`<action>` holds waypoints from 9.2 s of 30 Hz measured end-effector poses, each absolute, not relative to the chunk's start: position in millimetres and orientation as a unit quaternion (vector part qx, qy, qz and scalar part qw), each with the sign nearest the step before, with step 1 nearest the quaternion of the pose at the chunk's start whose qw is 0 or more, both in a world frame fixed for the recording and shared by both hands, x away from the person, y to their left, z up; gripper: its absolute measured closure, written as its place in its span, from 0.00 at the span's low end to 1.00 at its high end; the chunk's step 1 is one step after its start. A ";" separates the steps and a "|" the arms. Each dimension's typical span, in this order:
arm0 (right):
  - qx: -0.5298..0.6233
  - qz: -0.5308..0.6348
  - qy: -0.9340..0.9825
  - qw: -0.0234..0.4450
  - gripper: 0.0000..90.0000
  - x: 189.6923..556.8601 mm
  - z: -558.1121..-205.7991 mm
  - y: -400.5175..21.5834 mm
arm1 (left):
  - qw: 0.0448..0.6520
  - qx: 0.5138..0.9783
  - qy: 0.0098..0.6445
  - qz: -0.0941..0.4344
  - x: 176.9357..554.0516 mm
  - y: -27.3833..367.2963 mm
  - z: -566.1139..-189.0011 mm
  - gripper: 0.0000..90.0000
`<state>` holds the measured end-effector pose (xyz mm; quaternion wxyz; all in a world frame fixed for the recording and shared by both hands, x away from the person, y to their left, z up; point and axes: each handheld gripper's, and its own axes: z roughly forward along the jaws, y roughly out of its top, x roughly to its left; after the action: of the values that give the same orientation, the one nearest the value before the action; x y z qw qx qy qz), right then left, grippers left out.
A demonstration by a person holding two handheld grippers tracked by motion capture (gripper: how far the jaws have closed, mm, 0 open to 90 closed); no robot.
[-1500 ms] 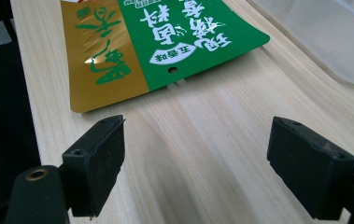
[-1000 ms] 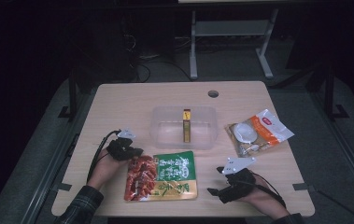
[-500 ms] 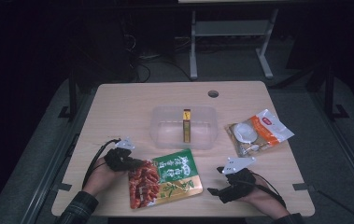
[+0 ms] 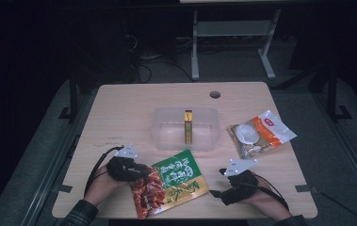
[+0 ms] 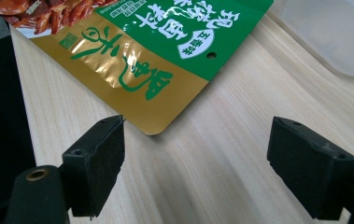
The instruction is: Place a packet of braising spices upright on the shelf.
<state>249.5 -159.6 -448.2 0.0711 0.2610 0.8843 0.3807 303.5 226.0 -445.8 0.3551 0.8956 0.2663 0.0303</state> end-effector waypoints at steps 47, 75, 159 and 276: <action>0.260 0.376 0.886 0.072 0.21 248.0 -448.0 -155.8 | 0.316 0.926 0.200 0.056 293.8 190.6 -456.3 0.65; 0.286 0.396 0.871 0.043 0.11 253.8 -446.3 -159.6 | 0.400 0.881 0.253 0.023 298.9 211.0 -437.8 1.00; 0.234 0.562 0.792 -0.051 1.00 301.8 -384.2 -97.4 | 0.414 0.850 0.300 0.126 263.0 249.8 -413.1 0.46; 0.328 0.516 0.781 0.122 0.55 381.4 -345.0 -76.4 | 0.329 0.900 0.261 0.120 260.9 241.2 -453.8 0.20</action>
<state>381.4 -76.4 -345.0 0.1221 0.3282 0.7815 0.5164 260.9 241.2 -453.8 0.3290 0.8997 0.2606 0.1195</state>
